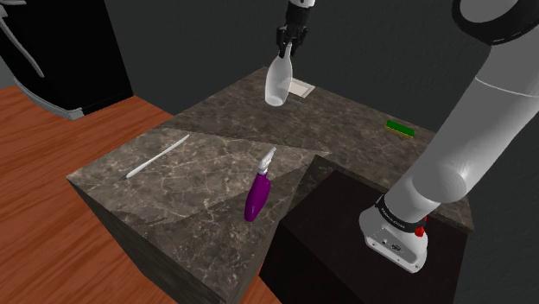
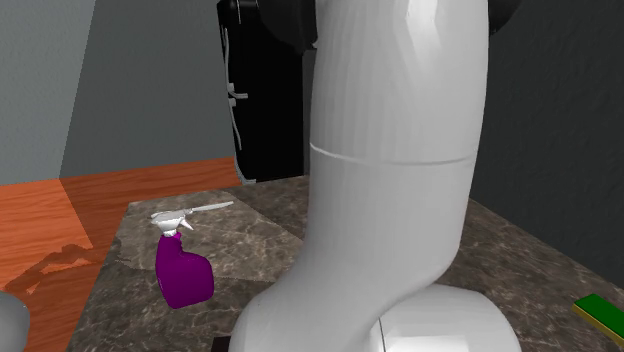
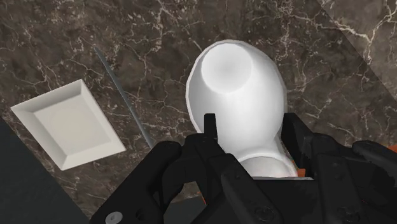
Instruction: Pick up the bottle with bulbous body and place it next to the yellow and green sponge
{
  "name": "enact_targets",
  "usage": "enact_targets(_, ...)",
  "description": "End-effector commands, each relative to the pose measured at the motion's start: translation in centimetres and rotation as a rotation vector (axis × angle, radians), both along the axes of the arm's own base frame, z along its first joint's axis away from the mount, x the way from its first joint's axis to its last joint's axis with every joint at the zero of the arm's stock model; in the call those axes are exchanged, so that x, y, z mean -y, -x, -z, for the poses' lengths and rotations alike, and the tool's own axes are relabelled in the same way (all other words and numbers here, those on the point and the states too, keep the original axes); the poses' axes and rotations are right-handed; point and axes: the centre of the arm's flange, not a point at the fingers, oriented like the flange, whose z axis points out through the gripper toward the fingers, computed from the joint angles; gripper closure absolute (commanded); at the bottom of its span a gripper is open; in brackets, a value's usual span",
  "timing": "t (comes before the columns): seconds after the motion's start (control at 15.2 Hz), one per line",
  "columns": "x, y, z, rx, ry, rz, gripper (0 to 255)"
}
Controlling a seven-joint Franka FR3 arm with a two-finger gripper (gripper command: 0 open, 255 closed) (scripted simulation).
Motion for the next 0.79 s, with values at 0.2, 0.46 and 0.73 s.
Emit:
enact_targets(0.2,4.1,5.3,0.0,0.001,0.000,0.000,255)
enact_targets(0.46,7.4,9.4,0.0,0.001,0.000,0.000,255)
enact_targets(0.73,10.7,13.5,0.0,0.001,0.000,0.000,255)
